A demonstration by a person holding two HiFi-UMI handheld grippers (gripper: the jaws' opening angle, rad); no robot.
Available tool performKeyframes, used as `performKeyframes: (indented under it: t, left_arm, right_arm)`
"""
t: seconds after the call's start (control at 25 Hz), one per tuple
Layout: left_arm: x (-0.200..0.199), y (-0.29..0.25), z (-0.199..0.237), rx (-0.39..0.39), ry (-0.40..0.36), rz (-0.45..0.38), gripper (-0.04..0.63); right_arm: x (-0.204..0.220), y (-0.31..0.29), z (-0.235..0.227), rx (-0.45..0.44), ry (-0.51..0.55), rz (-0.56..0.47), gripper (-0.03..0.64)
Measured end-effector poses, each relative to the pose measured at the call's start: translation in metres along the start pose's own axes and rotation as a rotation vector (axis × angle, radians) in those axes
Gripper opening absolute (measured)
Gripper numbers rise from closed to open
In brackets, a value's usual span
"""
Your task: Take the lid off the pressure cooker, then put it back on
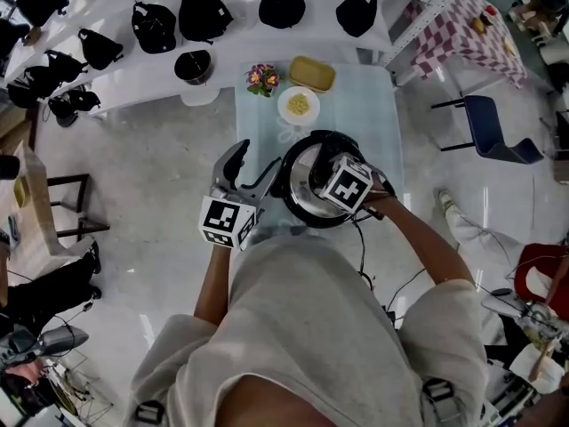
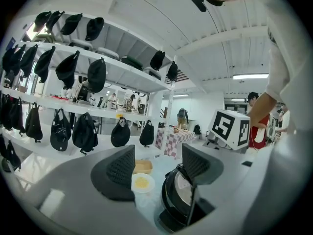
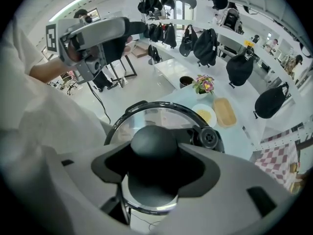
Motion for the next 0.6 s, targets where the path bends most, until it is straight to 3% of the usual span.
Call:
performKeyframes:
  t: [0.4, 0.6]
  left_arm:
    - [-0.002, 0.004, -0.004, -0.02, -0.002, 0.004, 0.301]
    - [-0.003, 0.004, -0.005, -0.027, -0.004, 0.004, 0.301]
  right_arm:
    - [-0.002, -0.003, 0.01, -0.156, 0.409, 0.093, 0.272]
    - [-0.003, -0.004, 0.011, -0.163, 0.431, 0.098, 0.273]
Point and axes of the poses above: the fingertips, and each gripper's own axes: y backward along the fingers, z to its left, x out of its underside, the point moved 7 cm from there along y, backward along the fingers, and after that the axes turned 7 degrees about -z, right-handed, at the moved point
